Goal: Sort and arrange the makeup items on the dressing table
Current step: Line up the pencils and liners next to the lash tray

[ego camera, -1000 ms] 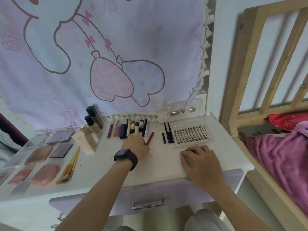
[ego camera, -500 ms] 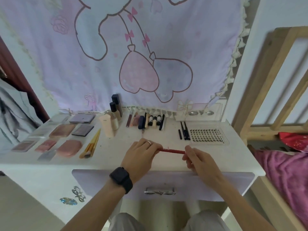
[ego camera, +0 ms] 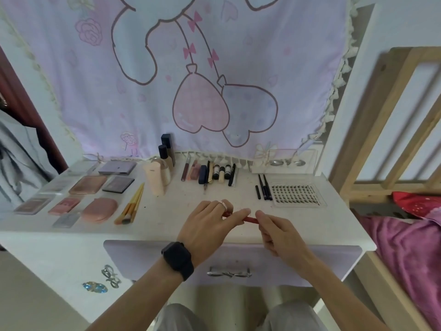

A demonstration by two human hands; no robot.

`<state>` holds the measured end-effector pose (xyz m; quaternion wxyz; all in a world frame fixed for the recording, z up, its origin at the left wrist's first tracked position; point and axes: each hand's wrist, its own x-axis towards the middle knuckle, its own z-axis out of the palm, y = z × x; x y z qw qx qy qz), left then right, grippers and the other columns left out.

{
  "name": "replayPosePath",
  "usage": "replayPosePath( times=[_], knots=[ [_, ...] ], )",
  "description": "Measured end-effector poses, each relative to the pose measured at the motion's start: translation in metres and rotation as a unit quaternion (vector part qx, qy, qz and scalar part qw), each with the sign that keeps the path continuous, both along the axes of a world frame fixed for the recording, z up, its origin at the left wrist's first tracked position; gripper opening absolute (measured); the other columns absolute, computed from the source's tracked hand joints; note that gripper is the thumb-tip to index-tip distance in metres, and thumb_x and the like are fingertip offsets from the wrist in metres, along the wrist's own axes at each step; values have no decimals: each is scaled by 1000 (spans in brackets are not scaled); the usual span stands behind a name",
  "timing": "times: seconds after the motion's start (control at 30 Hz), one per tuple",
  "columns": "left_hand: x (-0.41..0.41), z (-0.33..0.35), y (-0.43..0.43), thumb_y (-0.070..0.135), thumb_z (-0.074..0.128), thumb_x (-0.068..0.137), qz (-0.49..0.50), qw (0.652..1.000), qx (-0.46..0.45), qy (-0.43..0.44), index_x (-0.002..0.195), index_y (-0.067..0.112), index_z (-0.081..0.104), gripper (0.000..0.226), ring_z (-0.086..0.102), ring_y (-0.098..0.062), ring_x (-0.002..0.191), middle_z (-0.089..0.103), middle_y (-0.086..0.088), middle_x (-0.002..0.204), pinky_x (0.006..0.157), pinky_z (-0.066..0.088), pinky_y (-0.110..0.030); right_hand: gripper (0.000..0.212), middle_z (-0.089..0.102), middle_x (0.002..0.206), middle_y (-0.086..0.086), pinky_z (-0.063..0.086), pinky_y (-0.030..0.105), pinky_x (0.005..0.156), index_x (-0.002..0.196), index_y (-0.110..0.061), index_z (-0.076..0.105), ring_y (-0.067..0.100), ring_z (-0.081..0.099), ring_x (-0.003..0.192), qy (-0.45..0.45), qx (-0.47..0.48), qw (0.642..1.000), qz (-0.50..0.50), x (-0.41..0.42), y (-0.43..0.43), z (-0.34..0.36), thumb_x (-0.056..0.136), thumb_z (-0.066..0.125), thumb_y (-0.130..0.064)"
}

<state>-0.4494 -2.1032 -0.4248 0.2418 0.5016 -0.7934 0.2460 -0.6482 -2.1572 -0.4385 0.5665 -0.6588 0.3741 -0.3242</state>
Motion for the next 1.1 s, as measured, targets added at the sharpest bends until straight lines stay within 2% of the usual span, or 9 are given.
replayPosePath(
  times=[0.13,0.23,0.3,0.43,0.57,0.7,0.8,0.9,1.1],
  knots=[
    [1,3,1,13,78,84,-19,1000,15,-7,107,23,71,26,56,-17,67,63,4,87,64,52,-30,52,31,55,-7,27,19,43,53,-30,40,11,26,47,26,44,998,43,-5,0,1,96,50,-58],
    [5,3,4,12,70,89,-63,997,46,-10,105,19,72,18,55,-17,61,60,3,78,57,50,-28,51,34,53,-9,29,22,49,56,-29,42,10,29,50,94,-62,992,65,-10,1,1,94,44,-64],
    [5,2,7,19,56,98,-77,988,122,52,112,16,71,20,52,-18,60,59,1,79,56,45,-26,49,38,54,-11,29,21,51,60,-30,44,7,32,52,128,-137,980,64,-15,1,0,95,40,-64],
    [29,-5,12,29,47,104,-4,935,282,215,122,22,68,28,50,-9,72,57,10,87,66,38,-14,43,46,55,-9,36,18,53,63,-32,42,4,39,51,153,-230,961,-7,-42,-11,0,94,42,-61],
    [49,-11,15,27,49,103,53,895,291,335,111,27,71,22,54,-4,71,60,12,80,64,43,-17,53,52,64,-1,38,17,56,73,-26,46,5,44,55,129,-242,960,-55,-61,-22,-8,94,33,-73],
    [36,-9,1,28,53,102,74,810,319,486,104,31,70,18,60,-3,64,68,7,78,62,45,-12,26,57,72,5,43,31,57,82,-41,48,9,44,54,144,-212,964,-75,-48,-25,-25,93,37,-62],
    [27,-4,-17,32,54,101,94,779,330,525,108,33,68,16,66,-9,79,74,11,83,67,47,-15,6,62,89,-16,49,26,62,90,-51,52,10,58,73,153,-245,950,-115,-41,-33,-39,95,50,-48],
    [19,5,-44,33,60,98,110,719,347,591,111,27,69,18,67,-10,75,75,6,88,63,53,-19,10,55,101,-27,43,15,69,91,-52,59,-1,55,93,167,-282,930,-169,-37,-46,-44,90,64,-44],
    [-2,6,-107,27,76,87,150,645,396,636,110,16,68,27,70,-18,81,69,-4,103,60,59,-24,17,56,95,-25,37,11,65,99,-39,69,-4,56,78,206,-277,904,-253,-43,-69,-52,88,61,-50]
  ],
)
